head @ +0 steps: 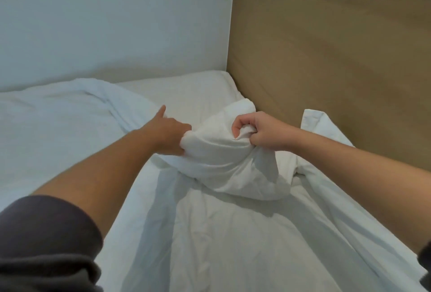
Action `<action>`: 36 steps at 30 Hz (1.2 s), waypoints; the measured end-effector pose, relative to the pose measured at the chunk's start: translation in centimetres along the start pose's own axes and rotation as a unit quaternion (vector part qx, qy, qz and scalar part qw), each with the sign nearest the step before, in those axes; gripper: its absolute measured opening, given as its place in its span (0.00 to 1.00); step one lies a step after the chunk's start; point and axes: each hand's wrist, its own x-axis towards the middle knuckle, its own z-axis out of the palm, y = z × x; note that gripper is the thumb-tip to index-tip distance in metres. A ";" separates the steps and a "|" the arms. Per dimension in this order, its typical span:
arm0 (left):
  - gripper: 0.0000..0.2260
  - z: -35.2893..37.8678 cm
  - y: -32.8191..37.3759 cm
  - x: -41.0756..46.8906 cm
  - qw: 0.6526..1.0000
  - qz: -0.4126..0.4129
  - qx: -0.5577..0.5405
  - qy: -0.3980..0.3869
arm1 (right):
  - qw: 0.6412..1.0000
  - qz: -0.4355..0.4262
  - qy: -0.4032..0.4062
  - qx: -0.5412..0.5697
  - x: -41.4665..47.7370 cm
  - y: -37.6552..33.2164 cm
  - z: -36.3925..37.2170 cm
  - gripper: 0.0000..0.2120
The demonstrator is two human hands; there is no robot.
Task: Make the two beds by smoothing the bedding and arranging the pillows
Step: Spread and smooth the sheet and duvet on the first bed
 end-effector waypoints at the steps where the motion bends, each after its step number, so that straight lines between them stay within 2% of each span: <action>1: 0.14 -0.2 0.2 -1.0 1.000 -0.014 -0.011 0.022 | 0.999 -0.005 0.041 -0.027 -0.4 -0.5 -1.2 0.21; 3: 0.12 -2.0 0.5 -3.2 0.994 -0.046 -0.073 0.068 | 0.986 -0.020 0.145 -0.074 -1.3 -1.8 -5.0 0.21; 5: 0.09 -5.0 0.3 -5.0 0.991 -0.070 -0.083 0.084 | 0.965 -0.043 0.236 -0.109 -3.2 -3.7 -9.8 0.20; 7: 0.06 -8.0 1.0 -6.9 0.986 -0.064 -0.094 0.121 | 0.945 -0.058 0.282 -0.153 -6.1 -5.6 -13.9 0.17; 9: 0.05 -10.3 3.9 -9.4 0.985 -0.020 -0.129 0.117 | 0.933 -0.052 0.289 -0.209 -9.7 -6.2 -16.0 0.15; 11: 0.08 -11.0 8.1 -12.2 0.986 0.048 -0.145 0.070 | 0.931 -0.012 0.252 -0.265 -13.5 -5.9 -16.3 0.15; 14: 0.03 -8.0 13.9 -15.5 0.984 0.100 -0.147 0.029 | 0.936 0.096 0.127 -0.313 -18.4 -3.9 -14.2 0.17; 16: 0.10 -3.2 17.2 -17.2 0.989 0.081 -0.124 0.003 | 0.934 0.153 0.016 -0.322 -21.8 -1.7 -10.6 0.18; 18: 0.17 2.8 20.8 -19.0 0.992 0.062 -0.094 -0.057 | 0.927 0.202 -0.087 -0.304 -25.0 0.7 -5.9 0.20; 20: 0.20 7.6 23.4 -20.5 0.986 0.049 -0.096 -0.131 | 0.899 0.272 -0.167 -0.301 -27.6 3.0 -1.3 0.20; 21: 0.20 8.8 24.0 -21.1 0.984 0.041 -0.102 -0.141 | 0.882 0.311 -0.175 -0.309 -28.8 3.5 0.4 0.19; 23: 0.20 9.3 24.1 -21.9 0.986 0.037 -0.110 -0.123 | 0.883 0.356 -0.121 -0.281 -30.5 4.4 2.5 0.19; 26: 0.22 7.8 22.7 -22.5 0.991 0.030 -0.087 -0.098 | 0.902 0.425 -0.016 -0.072 -31.1 5.1 3.0 0.26; 27: 0.23 7.3 22.3 -22.6 0.992 0.026 -0.081 -0.092 | 0.898 0.439 0.001 0.023 -31.2 4.7 3.0 0.31; 29: 0.26 7.1 21.7 -22.7 0.993 0.025 -0.069 -0.088 | 0.868 0.454 0.021 0.200 -30.9 4.3 3.3 0.45; 30: 0.28 7.5 21.5 -22.9 0.994 0.021 -0.061 -0.091 | 0.852 0.455 0.034 0.257 -30.7 4.1 3.7 0.48; 31: 0.30 8.0 21.3 -23.1 0.994 0.011 -0.043 -0.099 | 0.837 0.456 0.073 0.293 -30.4 4.1 4.3 0.46; 33: 0.28 9.1 20.9 -23.4 0.994 -0.017 0.019 -0.108 | 0.812 0.445 0.206 0.315 -29.4 5.0 5.6 0.32; 34: 0.23 9.3 20.9 -23.6 0.993 -0.023 0.052 -0.099 | 0.799 0.431 0.276 0.315 -29.0 5.6 6.0 0.25; 36: 0.13 8.9 20.9 -23.5 0.995 -0.001 0.074 -0.065 | 0.791 0.387 0.384 0.277 -28.7 6.2 5.6 0.17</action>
